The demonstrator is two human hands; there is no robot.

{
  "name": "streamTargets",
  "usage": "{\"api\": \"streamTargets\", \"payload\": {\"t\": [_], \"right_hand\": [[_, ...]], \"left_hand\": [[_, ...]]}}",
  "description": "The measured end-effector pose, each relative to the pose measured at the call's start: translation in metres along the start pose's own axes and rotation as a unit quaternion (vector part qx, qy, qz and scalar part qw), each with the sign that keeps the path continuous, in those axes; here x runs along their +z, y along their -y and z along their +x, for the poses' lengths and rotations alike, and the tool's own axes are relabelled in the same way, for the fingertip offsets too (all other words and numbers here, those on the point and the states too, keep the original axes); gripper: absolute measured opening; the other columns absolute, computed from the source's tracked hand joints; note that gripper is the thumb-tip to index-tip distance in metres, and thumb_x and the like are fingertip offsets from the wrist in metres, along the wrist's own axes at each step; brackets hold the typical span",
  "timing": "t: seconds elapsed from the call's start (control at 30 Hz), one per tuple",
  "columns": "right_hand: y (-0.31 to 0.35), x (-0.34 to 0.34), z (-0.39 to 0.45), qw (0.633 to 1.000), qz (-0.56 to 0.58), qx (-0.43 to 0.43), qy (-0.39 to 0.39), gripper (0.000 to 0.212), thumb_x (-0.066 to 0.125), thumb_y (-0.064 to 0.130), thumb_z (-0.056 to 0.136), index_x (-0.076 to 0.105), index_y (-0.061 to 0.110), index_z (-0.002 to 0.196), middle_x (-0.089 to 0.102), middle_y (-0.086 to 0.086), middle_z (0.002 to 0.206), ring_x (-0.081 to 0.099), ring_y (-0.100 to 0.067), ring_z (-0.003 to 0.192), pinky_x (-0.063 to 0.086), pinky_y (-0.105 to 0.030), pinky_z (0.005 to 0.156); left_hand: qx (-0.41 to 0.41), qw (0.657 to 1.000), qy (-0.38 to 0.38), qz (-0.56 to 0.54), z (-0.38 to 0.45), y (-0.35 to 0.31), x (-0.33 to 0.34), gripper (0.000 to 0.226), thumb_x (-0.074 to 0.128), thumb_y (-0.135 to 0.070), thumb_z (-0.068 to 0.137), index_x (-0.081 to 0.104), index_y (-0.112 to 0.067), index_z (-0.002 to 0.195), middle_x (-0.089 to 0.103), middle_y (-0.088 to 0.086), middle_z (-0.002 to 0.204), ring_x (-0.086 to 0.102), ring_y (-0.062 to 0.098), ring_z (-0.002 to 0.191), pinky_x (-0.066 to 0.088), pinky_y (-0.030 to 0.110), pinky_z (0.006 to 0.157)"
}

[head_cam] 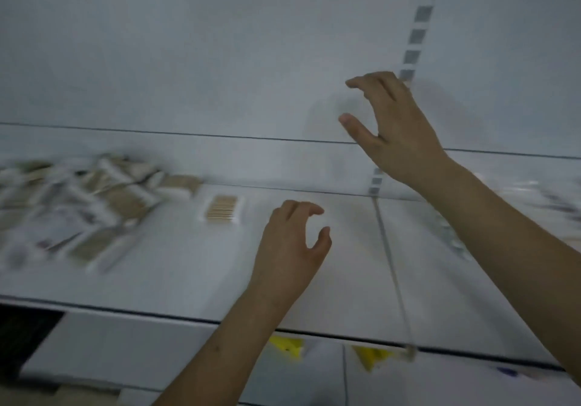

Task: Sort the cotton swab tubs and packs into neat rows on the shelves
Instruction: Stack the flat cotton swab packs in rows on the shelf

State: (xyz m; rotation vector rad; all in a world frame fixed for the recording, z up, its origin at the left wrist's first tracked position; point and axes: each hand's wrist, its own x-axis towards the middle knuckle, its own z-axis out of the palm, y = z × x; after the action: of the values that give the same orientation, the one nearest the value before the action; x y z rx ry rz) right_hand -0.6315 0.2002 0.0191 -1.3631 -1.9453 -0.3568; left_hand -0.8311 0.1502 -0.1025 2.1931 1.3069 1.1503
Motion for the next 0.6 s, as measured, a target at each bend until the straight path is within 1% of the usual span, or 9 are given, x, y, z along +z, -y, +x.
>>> {"api": "streamTargets", "payload": {"t": [0.1, 0.2, 0.27, 0.33, 0.37, 0.43, 0.5, 0.53, 0.6], "right_hand": [[0.040, 0.050, 0.018, 0.999, 0.045, -0.019, 0.023, 0.050, 0.048, 0.046, 0.100, 0.045, 0.015, 0.140, 0.045, -0.005, 0.137, 0.050, -0.024, 0.119, 0.047, -0.037, 0.091], [0.080, 0.096, 0.022, 0.994, 0.067, -0.027, 0.083, 0.053, 0.052, 0.044, 0.098, 0.044, 0.015, 0.141, 0.044, -0.005, 0.137, 0.048, -0.025, 0.121, 0.047, -0.037, 0.090], [0.102, 0.120, 0.019, 0.988, 0.065, -0.037, 0.133, 0.057, 0.053, 0.046, 0.096, 0.044, 0.016, 0.143, 0.044, -0.006, 0.138, 0.047, -0.026, 0.121, 0.046, -0.037, 0.091], [0.120, 0.140, 0.010, 0.981, 0.049, -0.041, 0.185, 0.063, 0.053, 0.052, 0.092, 0.043, 0.017, 0.144, 0.045, -0.007, 0.138, 0.047, -0.028, 0.119, 0.045, -0.040, 0.093], [0.126, 0.149, 0.004, 0.977, 0.037, -0.038, 0.207, 0.067, 0.052, 0.057, 0.090, 0.043, 0.018, 0.144, 0.046, -0.007, 0.138, 0.048, -0.029, 0.119, 0.046, -0.041, 0.093], [0.134, 0.166, -0.014, 0.970, 0.011, -0.028, 0.241, 0.077, 0.046, 0.069, 0.086, 0.045, 0.018, 0.143, 0.049, -0.007, 0.137, 0.049, -0.032, 0.118, 0.048, -0.045, 0.093], [0.136, 0.178, -0.031, 0.964, 0.004, -0.022, 0.266, 0.082, 0.037, 0.074, 0.082, 0.048, 0.018, 0.140, 0.051, -0.008, 0.135, 0.049, -0.034, 0.119, 0.048, -0.047, 0.096], [0.134, 0.183, -0.037, 0.965, 0.020, -0.019, 0.263, 0.079, 0.038, 0.073, 0.082, 0.052, 0.017, 0.137, 0.053, -0.008, 0.133, 0.049, -0.034, 0.119, 0.047, -0.045, 0.098], [0.132, 0.187, -0.043, 0.971, 0.067, -0.016, 0.228, 0.067, 0.045, 0.066, 0.085, 0.058, 0.018, 0.130, 0.058, -0.003, 0.127, 0.048, -0.028, 0.117, 0.044, -0.036, 0.098]], "left_hand": [[-0.030, 0.998, -0.024, 0.044, -0.018, 0.042, -0.047, 0.021, 0.066, -0.025, 0.091, 0.066, -0.022, 0.111, 0.060, -0.008, 0.112, 0.056, 0.012, 0.108, 0.045, 0.027, 0.094], [-0.061, 0.991, -0.071, 0.099, -0.039, 0.081, -0.097, 0.018, 0.063, -0.025, 0.091, 0.067, -0.021, 0.108, 0.059, -0.007, 0.110, 0.054, 0.015, 0.106, 0.046, 0.033, 0.092], [-0.089, 0.976, -0.126, 0.156, -0.056, 0.104, -0.129, 0.021, 0.060, -0.028, 0.090, 0.066, -0.020, 0.109, 0.058, -0.004, 0.113, 0.052, 0.019, 0.109, 0.044, 0.036, 0.094], [-0.134, 0.953, -0.171, 0.212, -0.073, 0.126, -0.155, 0.032, 0.058, -0.036, 0.087, 0.064, -0.022, 0.115, 0.056, -0.002, 0.119, 0.049, 0.023, 0.115, 0.037, 0.035, 0.097], [-0.161, 0.942, -0.179, 0.235, -0.079, 0.136, -0.164, 0.039, 0.056, -0.042, 0.085, 0.062, -0.022, 0.119, 0.055, 0.000, 0.122, 0.047, 0.025, 0.118, 0.034, 0.036, 0.097], [-0.208, 0.928, -0.163, 0.263, -0.085, 0.151, -0.172, 0.054, 0.055, -0.052, 0.081, 0.057, -0.022, 0.126, 0.049, 0.004, 0.131, 0.041, 0.029, 0.124, 0.032, 0.043, 0.101], [-0.224, 0.929, -0.139, 0.260, -0.085, 0.158, -0.171, 0.059, 0.053, -0.055, 0.081, 0.055, -0.023, 0.130, 0.046, 0.006, 0.136, 0.038, 0.031, 0.128, 0.035, 0.047, 0.102], [-0.219, 0.932, -0.137, 0.254, -0.084, 0.159, -0.171, 0.057, 0.052, -0.054, 0.082, 0.056, -0.023, 0.131, 0.046, 0.006, 0.137, 0.038, 0.031, 0.129, 0.036, 0.047, 0.102], [-0.206, 0.938, -0.152, 0.232, -0.083, 0.160, -0.172, 0.053, 0.050, -0.047, 0.083, 0.060, -0.023, 0.130, 0.052, 0.003, 0.134, 0.041, 0.029, 0.127, 0.037, 0.044, 0.101]]}}
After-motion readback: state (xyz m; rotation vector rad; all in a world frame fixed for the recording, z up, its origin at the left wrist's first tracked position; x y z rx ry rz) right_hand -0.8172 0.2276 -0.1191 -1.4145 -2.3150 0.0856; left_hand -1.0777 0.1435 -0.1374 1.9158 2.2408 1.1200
